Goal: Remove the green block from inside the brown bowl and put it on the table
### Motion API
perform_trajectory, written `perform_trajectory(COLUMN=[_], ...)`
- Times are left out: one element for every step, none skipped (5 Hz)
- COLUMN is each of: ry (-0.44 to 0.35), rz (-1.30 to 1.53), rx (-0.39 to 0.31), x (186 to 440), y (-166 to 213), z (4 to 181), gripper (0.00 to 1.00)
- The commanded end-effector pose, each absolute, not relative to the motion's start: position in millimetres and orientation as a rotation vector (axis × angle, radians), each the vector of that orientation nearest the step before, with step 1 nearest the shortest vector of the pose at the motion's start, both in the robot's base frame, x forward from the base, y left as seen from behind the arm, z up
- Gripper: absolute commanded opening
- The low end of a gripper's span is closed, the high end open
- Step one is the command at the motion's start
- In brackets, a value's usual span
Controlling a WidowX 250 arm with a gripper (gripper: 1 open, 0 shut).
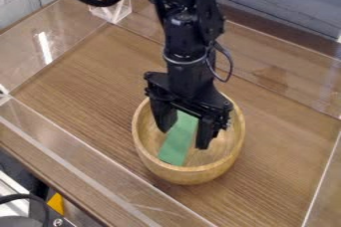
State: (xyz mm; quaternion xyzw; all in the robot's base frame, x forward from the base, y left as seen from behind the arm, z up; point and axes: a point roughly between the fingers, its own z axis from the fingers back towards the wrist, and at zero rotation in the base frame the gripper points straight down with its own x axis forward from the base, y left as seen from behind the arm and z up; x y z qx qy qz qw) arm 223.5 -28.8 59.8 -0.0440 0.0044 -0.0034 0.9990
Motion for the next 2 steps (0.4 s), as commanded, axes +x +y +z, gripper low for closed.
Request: perform_trajectory(ry=[-0.019,-0.021], rz=[0.013,0.018], rx=[-0.096,-0.100], x=[228.9,229.6], y=[-26.9,-27.3], z=[63.8,63.6], gripper=[1.00,1.00])
